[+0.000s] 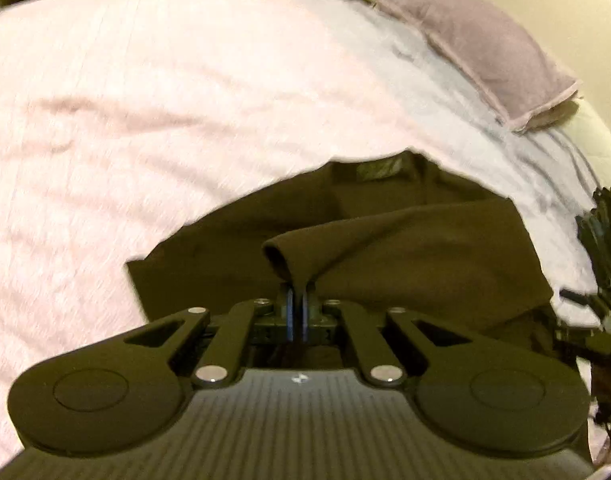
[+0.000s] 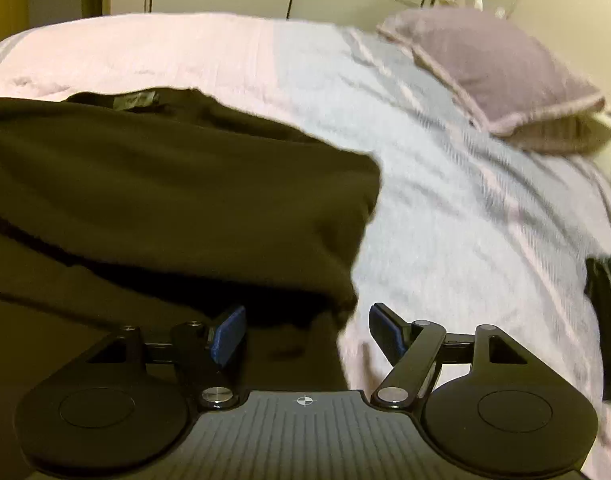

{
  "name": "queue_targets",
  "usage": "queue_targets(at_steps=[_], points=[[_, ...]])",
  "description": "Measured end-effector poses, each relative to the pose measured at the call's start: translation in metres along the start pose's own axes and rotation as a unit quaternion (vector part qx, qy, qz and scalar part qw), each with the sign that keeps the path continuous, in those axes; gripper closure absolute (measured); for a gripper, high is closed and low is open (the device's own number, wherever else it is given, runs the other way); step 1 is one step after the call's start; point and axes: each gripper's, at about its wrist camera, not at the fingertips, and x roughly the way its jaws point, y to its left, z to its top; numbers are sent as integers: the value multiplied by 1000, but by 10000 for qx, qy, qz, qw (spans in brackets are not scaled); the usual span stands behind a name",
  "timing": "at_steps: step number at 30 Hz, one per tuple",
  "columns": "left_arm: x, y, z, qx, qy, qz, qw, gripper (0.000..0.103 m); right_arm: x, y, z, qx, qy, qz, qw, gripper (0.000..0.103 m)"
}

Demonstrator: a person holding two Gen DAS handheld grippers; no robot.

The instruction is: Fold clothes

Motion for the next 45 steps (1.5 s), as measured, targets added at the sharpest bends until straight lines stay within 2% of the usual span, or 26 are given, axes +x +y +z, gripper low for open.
queue_targets(at_steps=[2, 5, 8, 12, 16, 21, 25, 29, 32, 35, 37, 40, 45], points=[[6, 2, -6, 105, 201, 30, 9997, 101, 11, -1, 1, -3, 37, -26, 10000, 31], [2, 0, -11, 170, 207, 75, 9996, 101, 20, -7, 3, -72, 17, -216, 9997, 31], [-10, 9, -14, -31, 140, 171, 9997, 101, 21, -25, 3, -41, 74, -622, 9980, 31], [0, 27, -24, -331, 519, 265, 9978, 101, 20, -25, 1, -427, 159, -600, 9972, 31], [8, 23, -27, 4, 737, 322, 9968, 100, 18, -23, -1, -756, 202, -600, 9951, 31], [17, 26, -35, 118, 940, 584, 9938, 93, 12, -27, -4, -472, 347, -561, 9967, 31], [3, 27, -44, 310, 892, 833, 9920, 81, -10, -22, -8, -332, 418, -650, 9965, 31], [-19, 16, -64, 822, 821, 1093, 9872, 81, -41, -16, -23, 152, 614, -567, 9964, 31], [-42, 1, -91, 969, 790, 869, 9883, 76, -73, -7, -43, 468, 776, -340, 9953, 31], [-54, -14, -127, 686, 979, 738, 9901, 75, -102, 6, -74, 811, 1106, -18, 9905, 31], [-61, -26, -153, 716, 1190, 552, 9888, 75, -116, 13, -98, 1001, 1370, 125, 9854, 31], [-73, -44, -189, 917, 1422, 291, 9852, 74, -137, 20, -136, 1259, 1797, 109, 9756, 31], [-102, -64, -234, 1155, 1665, -75, 9792, 71, -181, 19, -185, 2001, 2144, -186, 9558, 30]])
